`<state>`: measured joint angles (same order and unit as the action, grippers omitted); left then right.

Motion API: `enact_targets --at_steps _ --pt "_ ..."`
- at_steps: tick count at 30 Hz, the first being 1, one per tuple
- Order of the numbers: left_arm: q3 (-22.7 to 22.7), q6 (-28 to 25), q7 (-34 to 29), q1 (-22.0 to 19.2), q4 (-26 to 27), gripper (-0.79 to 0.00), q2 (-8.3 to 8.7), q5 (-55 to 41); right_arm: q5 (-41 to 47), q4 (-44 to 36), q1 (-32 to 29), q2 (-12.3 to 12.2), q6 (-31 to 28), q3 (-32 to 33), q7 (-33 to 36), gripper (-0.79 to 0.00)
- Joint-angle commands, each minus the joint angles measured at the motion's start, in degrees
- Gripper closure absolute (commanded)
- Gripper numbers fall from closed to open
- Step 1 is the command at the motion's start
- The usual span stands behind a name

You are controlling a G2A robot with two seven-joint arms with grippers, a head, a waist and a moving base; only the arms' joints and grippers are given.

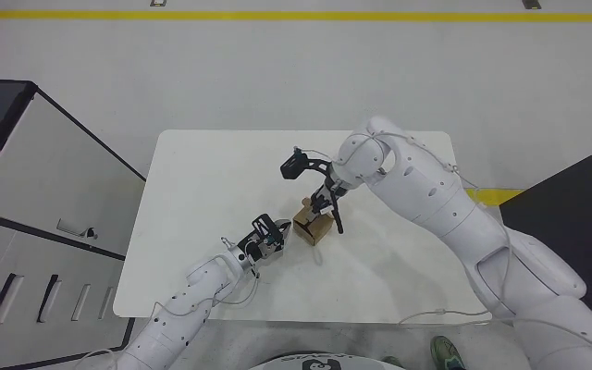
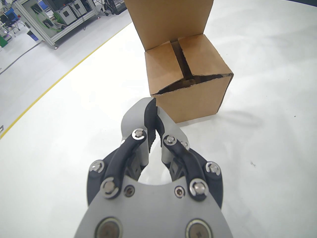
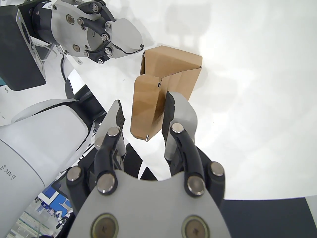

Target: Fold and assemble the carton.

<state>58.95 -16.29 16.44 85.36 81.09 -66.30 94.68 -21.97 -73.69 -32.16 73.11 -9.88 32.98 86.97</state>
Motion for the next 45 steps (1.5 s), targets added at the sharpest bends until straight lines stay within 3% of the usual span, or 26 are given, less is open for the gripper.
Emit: enact_targets --at_steps 1,5,11,17,31,40,45 --pt "0.0 0.0 0.0 0.0 0.0 0.0 0.0 0.0 0.04 0.11 0.09 0.09 -0.11 -0.16 -0.03 -0.332" --pt "0.0 0.0 0.0 0.0 0.0 0.0 0.0 0.0 0.27 0.62 0.31 0.33 -0.49 -0.57 -0.09 -0.314" --pt "0.0 0.0 0.0 0.0 0.0 0.0 0.0 0.0 1.54 1.87 0.76 0.76 -1.36 -1.03 0.04 -0.376" --pt "0.0 0.0 0.0 0.0 0.0 0.0 0.0 0.0 3.06 3.14 1.09 1.14 -2.2 -1.26 -0.05 -0.366" --pt "0.0 0.0 0.0 0.0 0.0 0.0 0.0 0.0 3.36 4.2 1.44 1.46 -2.83 -1.67 -0.52 -0.203" --pt "0.0 0.0 0.0 0.0 0.0 0.0 0.0 0.0 -1.62 2.28 2.1 1.97 -2.32 -3.9 -0.45 -0.231" --pt "0.0 0.0 0.0 0.0 0.0 0.0 0.0 0.0 -4.29 1.34 2.49 2.35 -2.02 -5.21 -0.14 -0.123"
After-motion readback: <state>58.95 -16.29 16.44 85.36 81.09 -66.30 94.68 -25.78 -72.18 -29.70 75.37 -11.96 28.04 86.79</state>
